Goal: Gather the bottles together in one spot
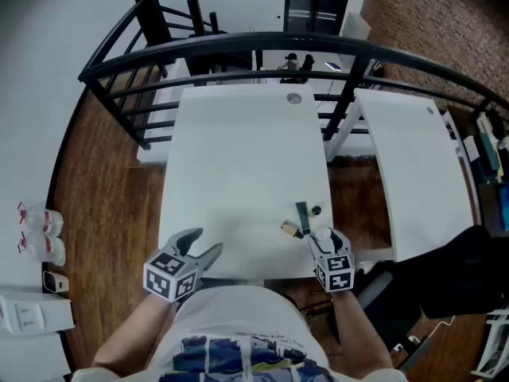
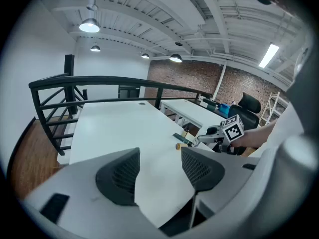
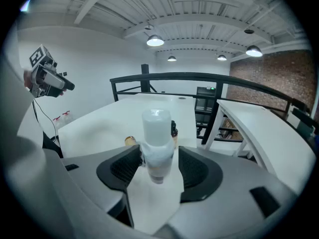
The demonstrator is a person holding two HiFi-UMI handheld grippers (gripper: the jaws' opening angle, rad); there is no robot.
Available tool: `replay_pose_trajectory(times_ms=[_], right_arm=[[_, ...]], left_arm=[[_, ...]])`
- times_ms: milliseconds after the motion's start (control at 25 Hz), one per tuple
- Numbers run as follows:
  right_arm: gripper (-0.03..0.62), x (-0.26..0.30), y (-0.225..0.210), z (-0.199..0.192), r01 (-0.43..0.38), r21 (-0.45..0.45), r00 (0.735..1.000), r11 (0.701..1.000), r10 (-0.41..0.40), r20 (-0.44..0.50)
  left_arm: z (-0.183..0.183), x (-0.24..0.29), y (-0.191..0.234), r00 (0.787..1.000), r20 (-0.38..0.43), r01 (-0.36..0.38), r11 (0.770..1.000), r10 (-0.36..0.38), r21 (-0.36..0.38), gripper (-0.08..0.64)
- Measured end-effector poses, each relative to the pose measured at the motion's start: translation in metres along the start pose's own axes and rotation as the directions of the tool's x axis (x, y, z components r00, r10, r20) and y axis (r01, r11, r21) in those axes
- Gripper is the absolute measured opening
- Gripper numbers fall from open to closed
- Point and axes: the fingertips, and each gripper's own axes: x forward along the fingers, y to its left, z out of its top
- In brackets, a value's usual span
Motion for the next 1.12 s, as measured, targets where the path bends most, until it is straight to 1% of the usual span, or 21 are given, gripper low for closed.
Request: replay_pose_trajectory(times_ms=[160,240,400,520,640,800,960,1040,1120], right_arm=[[0.224,-0.004,0.0,0.007,0.005,-0.038,1.0,0.999,-0.004,0.022],[0.178,-0.004,0.0,0.009,0.008,-0.06,1.0,0.998,-0.007,0.022],[0.176,-0.007,-0.004,0.011,0.007,-0.081,1.0,0.997,-0.006,0.012],[0.176,-0.017,-0.006,0.026,-0.005,-0.096,1.0,0.995,0.007,0.023],[0.176,-0.03,-0.007,0.055,-0.038,-0.122,0.998,0.992,0.044,0.045],[0.176,-0.032,0.002,0.111,-0.1,-0.186,0.989,0.977,0.118,0.084],[0.176,-0.009,0.018,0.167,-0.153,-0.237,0.976,0.96,0.184,0.118],[0.176,0.007,0.034,0.191,-0.187,-0.276,0.967,0.943,0.226,0.117],[0.176,0.028,0.056,0.215,-0.222,-0.316,0.958,0.922,0.266,0.103]], left_arm=[[-0.005,0.001,-0.007,1.0,-0.012,0.013,1.0,-0.013,0.006,0.238],[-0.006,0.003,-0.009,1.0,-0.018,0.02,1.0,-0.02,0.006,0.238],[-0.006,0.006,-0.012,0.999,-0.015,0.033,0.999,-0.033,0.003,0.238],[-0.004,0.005,-0.007,0.999,-0.007,0.033,0.999,-0.033,-0.004,0.238],[-0.008,0.001,-0.002,0.999,0.0,0.033,0.999,-0.033,-0.019,0.238],[-0.015,-0.006,0.008,1.0,0.014,0.028,0.999,-0.028,-0.041,0.238],[-0.018,-0.012,0.018,0.999,0.031,0.028,0.998,-0.027,-0.053,0.238],[-0.019,-0.016,0.023,0.999,0.029,0.033,0.998,-0.032,-0.046,0.238],[-0.022,-0.02,0.031,0.999,0.008,0.04,0.999,-0.04,-0.037,0.238]])
